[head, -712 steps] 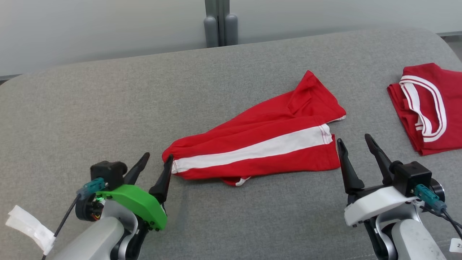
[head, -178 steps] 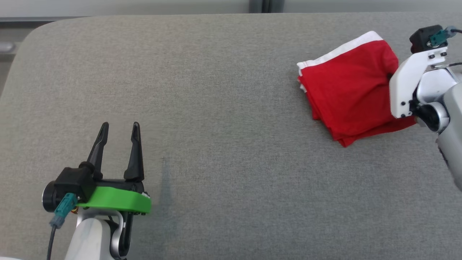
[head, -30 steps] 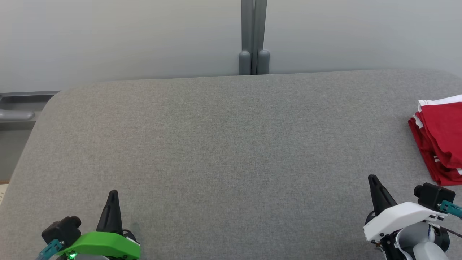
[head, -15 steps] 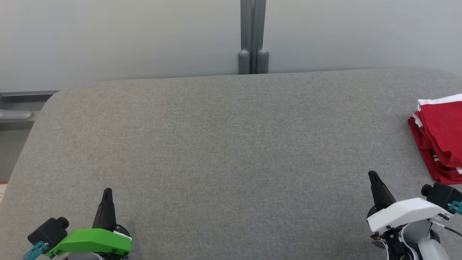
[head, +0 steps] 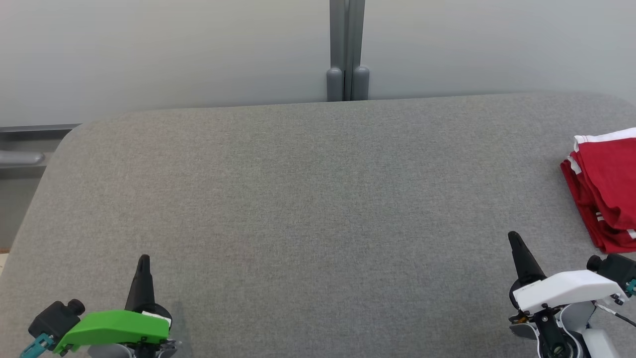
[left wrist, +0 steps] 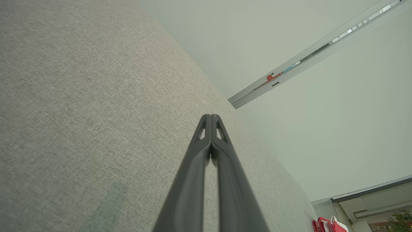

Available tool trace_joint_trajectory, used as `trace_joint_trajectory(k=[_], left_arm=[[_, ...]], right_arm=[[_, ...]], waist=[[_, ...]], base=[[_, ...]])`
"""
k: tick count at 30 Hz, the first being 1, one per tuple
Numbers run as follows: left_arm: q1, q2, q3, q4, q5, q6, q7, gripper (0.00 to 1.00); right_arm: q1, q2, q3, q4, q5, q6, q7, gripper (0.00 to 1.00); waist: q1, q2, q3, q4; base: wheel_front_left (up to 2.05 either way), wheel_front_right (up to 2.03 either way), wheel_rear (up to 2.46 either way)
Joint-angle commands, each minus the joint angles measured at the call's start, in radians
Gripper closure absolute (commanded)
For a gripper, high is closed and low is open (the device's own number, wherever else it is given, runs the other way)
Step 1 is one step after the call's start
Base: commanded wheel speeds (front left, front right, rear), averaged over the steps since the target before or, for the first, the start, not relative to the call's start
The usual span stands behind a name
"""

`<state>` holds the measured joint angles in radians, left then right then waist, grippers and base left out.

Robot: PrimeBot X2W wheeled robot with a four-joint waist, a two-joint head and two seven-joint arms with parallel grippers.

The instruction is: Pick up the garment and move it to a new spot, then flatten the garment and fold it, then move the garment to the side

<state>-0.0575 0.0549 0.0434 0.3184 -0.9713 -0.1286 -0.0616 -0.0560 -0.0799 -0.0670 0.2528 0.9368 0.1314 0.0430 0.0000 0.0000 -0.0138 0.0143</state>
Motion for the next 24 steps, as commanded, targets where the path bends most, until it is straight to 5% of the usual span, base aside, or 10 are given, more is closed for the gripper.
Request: trace_joint_trajectory(k=[1,24], left_arm=[[-0.033,0.003,0.009,-0.016,-0.033,-0.002,0.008,1.00],[-0.044,0.000,0.033,-0.039,-0.261,-0.002,0.072,1.00]], right_arm=[[-0.027,-0.003,-0.005,-0.014,0.035,0.000,0.005,1.00],[-0.040,0.010,-0.022,-0.014,0.275,-0.001,0.031,1.00]], waist=[[0.0000,0.0000,0.000,0.000],[0.0000,0.0000,0.005,-0.005]], base=[[0.00,0.00,0.00],[0.00,0.00,0.00]])
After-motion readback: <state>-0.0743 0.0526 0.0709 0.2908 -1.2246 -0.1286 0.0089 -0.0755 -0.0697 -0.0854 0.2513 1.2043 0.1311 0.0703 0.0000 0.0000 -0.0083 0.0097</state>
